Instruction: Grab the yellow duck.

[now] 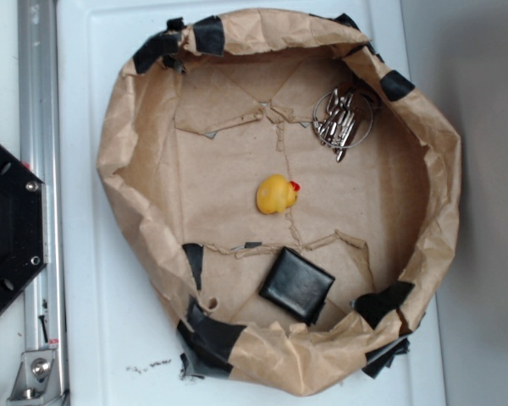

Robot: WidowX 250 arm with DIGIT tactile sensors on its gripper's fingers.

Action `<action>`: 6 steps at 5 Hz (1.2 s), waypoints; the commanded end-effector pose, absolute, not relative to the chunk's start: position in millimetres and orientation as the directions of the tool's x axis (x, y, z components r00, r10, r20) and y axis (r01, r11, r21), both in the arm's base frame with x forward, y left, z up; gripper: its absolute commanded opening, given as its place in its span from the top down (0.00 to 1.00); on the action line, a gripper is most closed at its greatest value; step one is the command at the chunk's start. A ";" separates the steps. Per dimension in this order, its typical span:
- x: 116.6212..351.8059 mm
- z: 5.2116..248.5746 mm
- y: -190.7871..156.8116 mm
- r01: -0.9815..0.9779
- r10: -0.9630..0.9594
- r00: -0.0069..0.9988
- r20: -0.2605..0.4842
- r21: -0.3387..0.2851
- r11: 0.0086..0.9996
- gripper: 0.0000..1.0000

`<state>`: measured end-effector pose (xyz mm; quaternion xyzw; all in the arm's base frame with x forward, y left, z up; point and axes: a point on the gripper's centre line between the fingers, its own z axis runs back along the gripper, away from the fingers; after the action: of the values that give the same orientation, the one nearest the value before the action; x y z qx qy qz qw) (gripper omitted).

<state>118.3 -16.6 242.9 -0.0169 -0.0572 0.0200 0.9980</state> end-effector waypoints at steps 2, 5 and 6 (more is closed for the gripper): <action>149.8 233.3 -7.6 -0.259 0.255 0.955 0.149 0.005 0.966 0.00; 217.1 189.8 23.9 -0.687 0.691 0.699 0.182 -0.099 0.720 0.00; 217.1 189.8 23.9 -0.687 0.691 0.699 0.182 -0.099 0.720 0.00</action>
<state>217.2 11.6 181.5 -0.0079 -0.0886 0.3611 0.9283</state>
